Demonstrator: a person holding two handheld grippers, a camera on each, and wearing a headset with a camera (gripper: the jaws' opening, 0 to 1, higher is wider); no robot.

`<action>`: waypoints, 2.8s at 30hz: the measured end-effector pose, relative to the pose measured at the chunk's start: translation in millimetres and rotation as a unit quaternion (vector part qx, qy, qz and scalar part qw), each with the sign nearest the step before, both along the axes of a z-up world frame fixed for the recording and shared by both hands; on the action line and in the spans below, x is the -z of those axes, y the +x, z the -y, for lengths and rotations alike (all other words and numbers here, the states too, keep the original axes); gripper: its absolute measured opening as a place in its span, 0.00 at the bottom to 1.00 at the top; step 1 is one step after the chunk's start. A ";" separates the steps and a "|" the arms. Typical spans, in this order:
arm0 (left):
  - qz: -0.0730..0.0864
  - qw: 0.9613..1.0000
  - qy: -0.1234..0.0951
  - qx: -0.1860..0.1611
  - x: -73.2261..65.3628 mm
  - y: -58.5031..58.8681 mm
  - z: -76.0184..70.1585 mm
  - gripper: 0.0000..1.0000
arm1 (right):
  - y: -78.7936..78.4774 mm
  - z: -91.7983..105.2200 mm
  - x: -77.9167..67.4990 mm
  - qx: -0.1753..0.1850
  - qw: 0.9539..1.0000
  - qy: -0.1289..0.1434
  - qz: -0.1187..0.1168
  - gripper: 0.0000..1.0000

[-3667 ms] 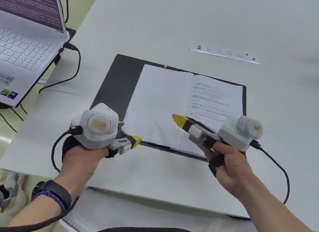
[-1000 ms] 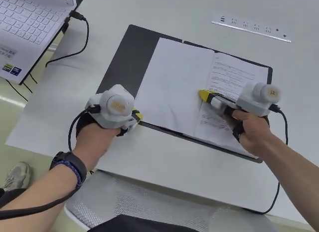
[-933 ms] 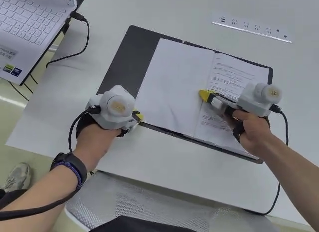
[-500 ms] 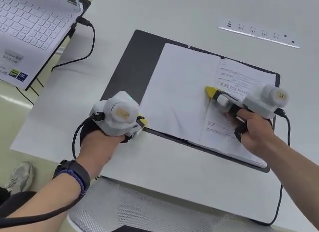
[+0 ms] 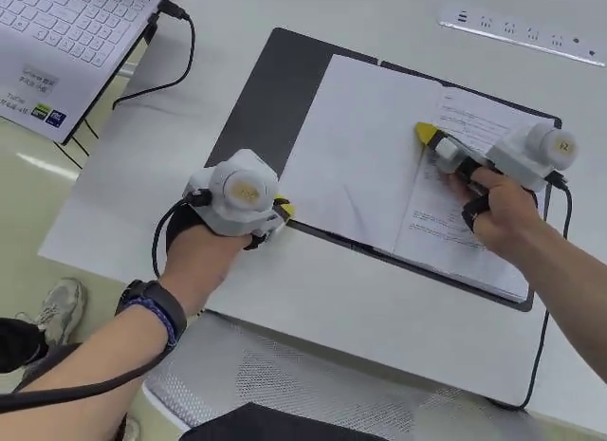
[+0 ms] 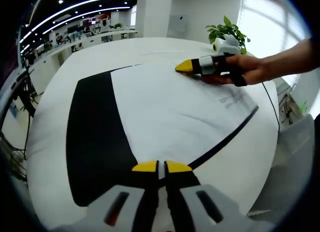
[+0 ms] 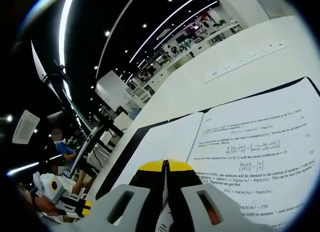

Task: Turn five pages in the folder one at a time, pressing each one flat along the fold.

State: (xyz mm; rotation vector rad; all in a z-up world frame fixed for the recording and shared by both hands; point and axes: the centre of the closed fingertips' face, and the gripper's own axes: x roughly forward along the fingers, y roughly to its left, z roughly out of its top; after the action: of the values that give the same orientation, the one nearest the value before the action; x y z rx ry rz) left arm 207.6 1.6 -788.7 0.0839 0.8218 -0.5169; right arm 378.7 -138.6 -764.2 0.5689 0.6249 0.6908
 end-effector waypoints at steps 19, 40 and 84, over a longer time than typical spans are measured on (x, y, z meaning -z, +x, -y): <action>-0.007 1.000 0.002 -0.004 3.5 3.9 -3.4 0.00 | 62.7 6.7 3.5 0.042 0.999 -0.013 0.014 0.00; -0.011 1.000 0.004 -0.008 3.6 5.0 -3.4 0.00 | 67.0 6.1 -4.6 0.049 0.999 -0.006 0.014 0.00; -0.022 1.000 -0.013 -0.007 3.6 4.4 -3.5 0.00 | -39.6 2.5 -2.7 0.046 0.999 0.022 0.014 0.00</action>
State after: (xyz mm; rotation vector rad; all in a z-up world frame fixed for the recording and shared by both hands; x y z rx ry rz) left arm 212.1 5.1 -792.4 0.0433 0.8574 -0.5182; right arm 339.2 -141.1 -761.5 0.6239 0.5550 0.6269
